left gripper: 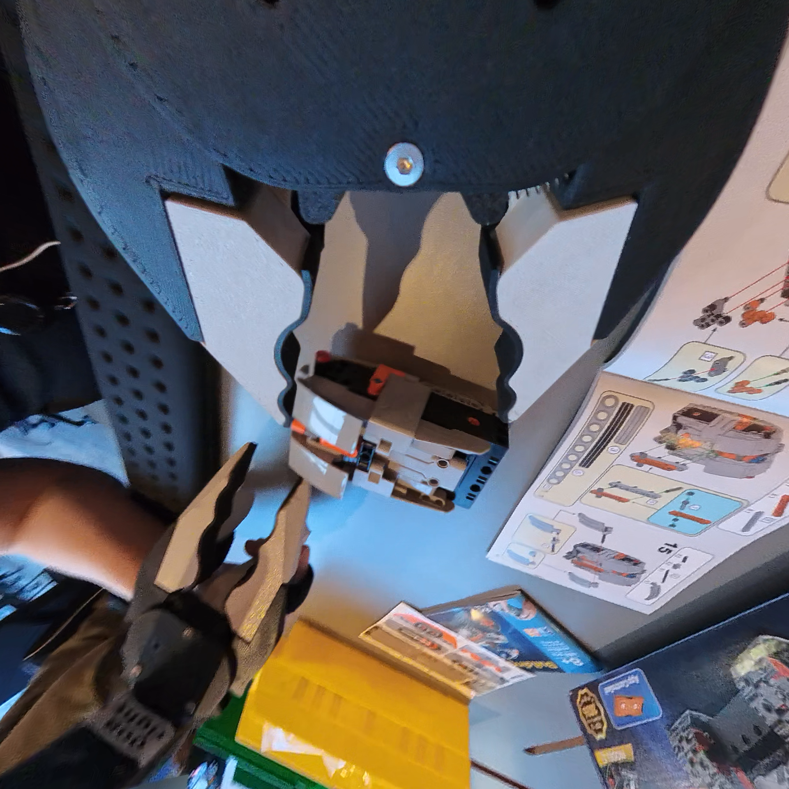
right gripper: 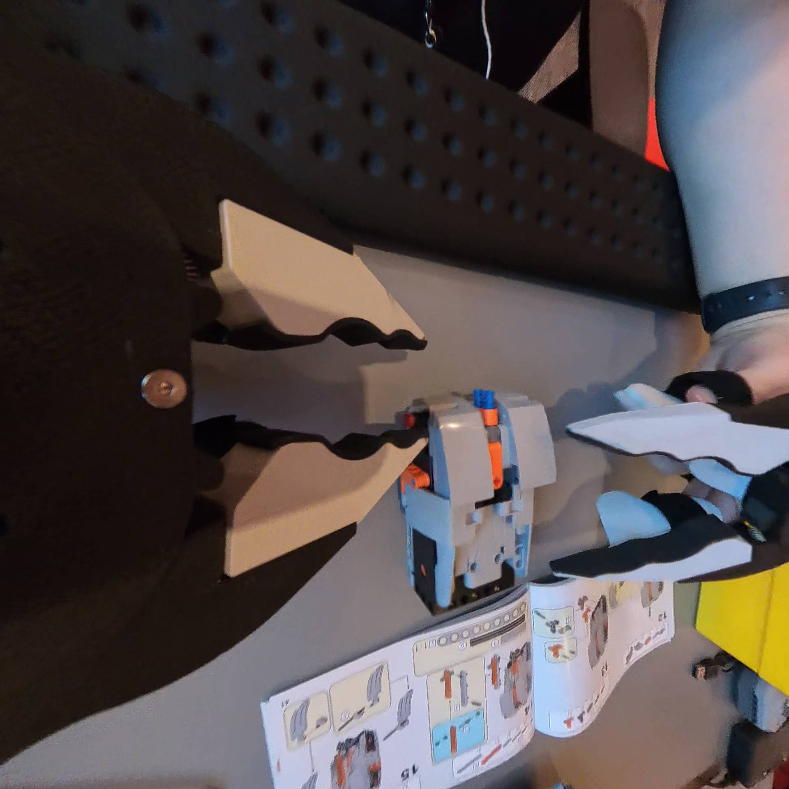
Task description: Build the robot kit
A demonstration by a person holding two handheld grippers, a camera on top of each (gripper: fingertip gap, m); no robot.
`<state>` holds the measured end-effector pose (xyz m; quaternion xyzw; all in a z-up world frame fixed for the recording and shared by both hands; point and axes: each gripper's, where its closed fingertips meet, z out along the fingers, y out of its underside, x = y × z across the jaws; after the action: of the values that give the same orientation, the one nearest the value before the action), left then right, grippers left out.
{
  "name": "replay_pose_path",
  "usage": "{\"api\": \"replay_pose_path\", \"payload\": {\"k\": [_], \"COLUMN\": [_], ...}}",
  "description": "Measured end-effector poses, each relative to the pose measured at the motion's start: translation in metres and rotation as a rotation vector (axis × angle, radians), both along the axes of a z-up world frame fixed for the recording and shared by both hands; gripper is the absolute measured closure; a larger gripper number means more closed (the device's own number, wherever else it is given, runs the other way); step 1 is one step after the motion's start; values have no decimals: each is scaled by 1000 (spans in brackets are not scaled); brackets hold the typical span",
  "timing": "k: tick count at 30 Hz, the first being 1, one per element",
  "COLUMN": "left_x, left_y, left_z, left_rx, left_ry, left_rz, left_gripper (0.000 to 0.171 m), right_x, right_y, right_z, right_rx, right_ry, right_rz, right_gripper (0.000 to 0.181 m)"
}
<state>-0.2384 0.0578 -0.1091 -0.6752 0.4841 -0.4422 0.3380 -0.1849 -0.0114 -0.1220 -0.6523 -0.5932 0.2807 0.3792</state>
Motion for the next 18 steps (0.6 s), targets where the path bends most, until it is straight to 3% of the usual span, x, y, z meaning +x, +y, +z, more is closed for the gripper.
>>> {"api": "replay_pose_path", "payload": {"k": [3, 7, 10, 14, 18], "left_x": [1, 4, 6, 6, 4], "left_y": [-1, -13, -29, -34, -37], "left_z": [11, -1, -11, -13, -15], "left_rx": [-34, -57, -69, -89, -119], "left_ry": [-84, -25, 32, 50, 60], "left_rz": [-15, -78, -147, -162, -179], "left_gripper": [82, 89, 104, 102, 102], "right_x": [-4, -31, -40, -45, -41], "right_y": [14, 12, 17, 21, 27], "right_z": [14, 33, 20, 1, 1], "right_rx": [105, 52, -7, -22, 46], "right_ry": [-38, -94, -208, -279, -307], "right_rz": [-75, -100, -150, -179, -210], "right_gripper": [128, 119, 110, 114, 117]}}
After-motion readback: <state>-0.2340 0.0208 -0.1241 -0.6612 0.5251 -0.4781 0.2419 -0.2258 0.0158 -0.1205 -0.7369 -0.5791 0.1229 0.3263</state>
